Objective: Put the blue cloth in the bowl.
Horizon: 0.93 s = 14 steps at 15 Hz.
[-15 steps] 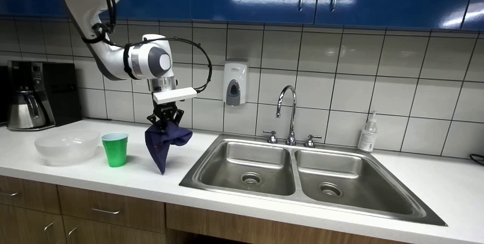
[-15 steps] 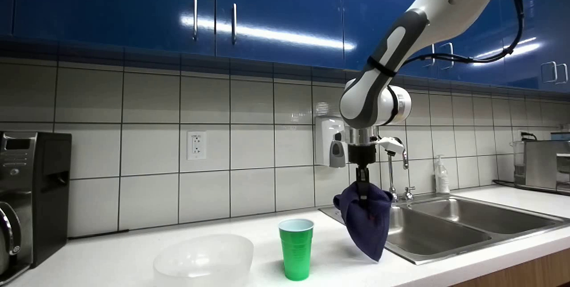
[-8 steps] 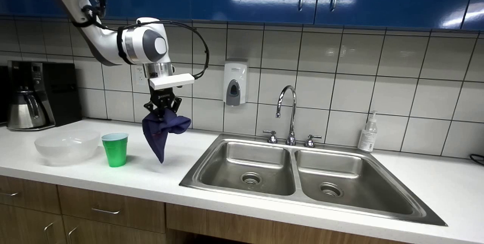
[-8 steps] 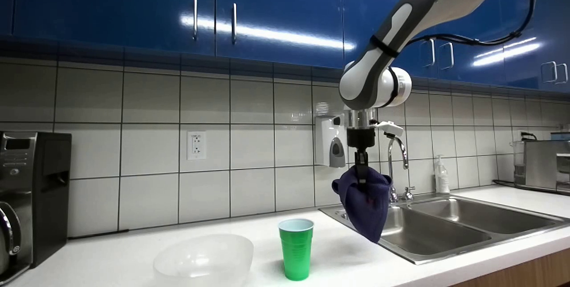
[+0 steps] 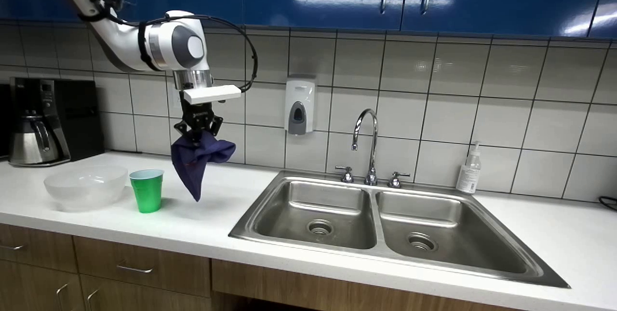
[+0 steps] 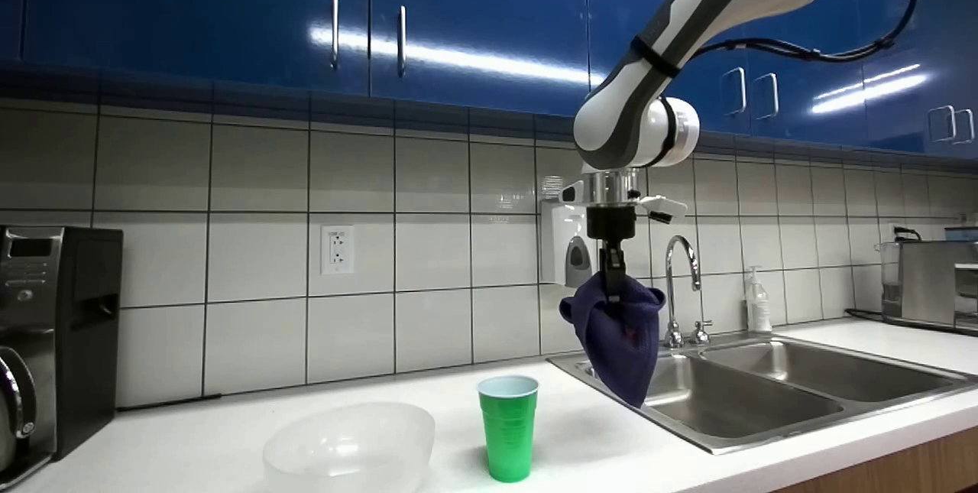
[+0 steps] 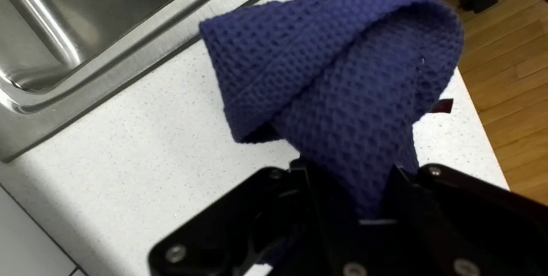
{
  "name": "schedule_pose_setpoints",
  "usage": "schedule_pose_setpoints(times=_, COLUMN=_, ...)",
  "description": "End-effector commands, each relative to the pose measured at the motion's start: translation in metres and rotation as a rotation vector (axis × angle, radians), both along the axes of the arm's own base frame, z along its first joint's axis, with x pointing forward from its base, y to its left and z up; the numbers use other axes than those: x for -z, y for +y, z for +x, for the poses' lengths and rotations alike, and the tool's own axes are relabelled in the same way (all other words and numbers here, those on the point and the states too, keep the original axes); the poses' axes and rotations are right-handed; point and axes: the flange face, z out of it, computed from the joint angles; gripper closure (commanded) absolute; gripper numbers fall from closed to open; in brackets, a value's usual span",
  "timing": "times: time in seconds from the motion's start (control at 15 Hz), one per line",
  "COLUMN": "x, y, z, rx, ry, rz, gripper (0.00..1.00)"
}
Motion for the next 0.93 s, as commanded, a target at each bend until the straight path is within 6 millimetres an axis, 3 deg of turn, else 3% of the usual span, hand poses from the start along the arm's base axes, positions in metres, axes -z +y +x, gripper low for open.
schedule_pose_setpoints(times=0.0, x=-0.023, y=0.008, z=-0.008, rx=-0.048, ry=0.006, rz=0.012, gripper=0.96)
schedule_pose_setpoints(times=0.47, x=-0.062, y=0.033, z=-0.021, rx=-0.110, ry=-0.033, rz=0.014, gripper=0.96)
schedule_pose_setpoints(times=0.87, x=-0.081, y=0.076, z=-0.033, rx=-0.181, ry=-0.025, rz=0.007, gripper=0.96)
